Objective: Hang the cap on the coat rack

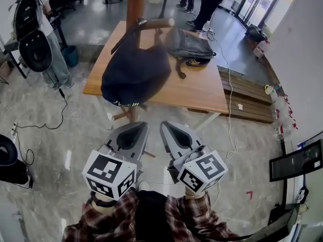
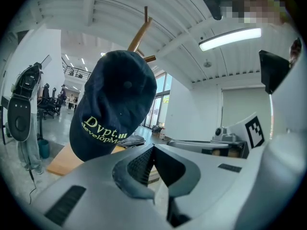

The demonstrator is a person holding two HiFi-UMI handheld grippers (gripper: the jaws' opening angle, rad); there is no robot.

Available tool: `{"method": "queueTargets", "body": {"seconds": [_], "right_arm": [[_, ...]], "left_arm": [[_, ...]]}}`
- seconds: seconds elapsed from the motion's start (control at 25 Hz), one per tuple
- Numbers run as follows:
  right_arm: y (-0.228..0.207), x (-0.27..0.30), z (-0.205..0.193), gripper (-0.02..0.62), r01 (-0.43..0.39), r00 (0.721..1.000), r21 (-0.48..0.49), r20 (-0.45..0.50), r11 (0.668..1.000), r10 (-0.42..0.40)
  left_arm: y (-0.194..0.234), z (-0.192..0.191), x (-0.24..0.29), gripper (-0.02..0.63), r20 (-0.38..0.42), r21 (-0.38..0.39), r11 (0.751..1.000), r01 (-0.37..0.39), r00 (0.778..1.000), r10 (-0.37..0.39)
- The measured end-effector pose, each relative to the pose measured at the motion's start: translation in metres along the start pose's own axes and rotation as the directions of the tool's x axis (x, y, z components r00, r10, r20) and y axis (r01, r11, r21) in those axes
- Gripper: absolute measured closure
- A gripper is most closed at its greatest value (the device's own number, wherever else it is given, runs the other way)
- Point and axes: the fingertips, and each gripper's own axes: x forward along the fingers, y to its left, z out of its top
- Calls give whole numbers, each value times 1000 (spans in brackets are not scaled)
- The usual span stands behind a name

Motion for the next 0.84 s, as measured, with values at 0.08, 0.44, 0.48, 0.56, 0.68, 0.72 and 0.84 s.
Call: {"method": "queueTargets", "body": {"seconds": [0.08, 0.44, 0.48, 0.56, 0.68, 0.72, 0.84], "right_arm": [[-1, 4, 1, 584, -2, 1000, -4, 3, 1000, 2], [10, 4, 11, 584, -18, 1000, -2, 19, 1000, 19], [6, 8, 9, 584, -19, 1000, -3, 16, 1000, 19], [1, 13, 6, 584, -19, 1000, -6, 12, 1000, 19], [0, 13, 6, 584, -17, 1000, -11, 7, 1000, 17], [1, 13, 7, 584, -18, 1000, -11, 7, 1000, 18], [3, 12, 9, 584, -21, 1000, -12, 6, 1000, 21]], "left_arm": [[2, 2, 2, 595, 3, 5, 1000, 0, 1000, 0], [0, 11, -12, 595, 13, 14, 1000, -12, 1000, 11], [4, 10, -7, 595, 14, 13, 1000, -10, 1000, 9], [8, 8, -1, 595, 14, 12, 1000, -9, 1000, 9], [9, 9, -1, 595, 15, 11, 1000, -10, 1000, 10], [9, 10, -2, 595, 14, 10, 1000, -11, 1000, 11], [8, 10, -5, 595, 13, 10, 1000, -13, 1000, 13]]}}
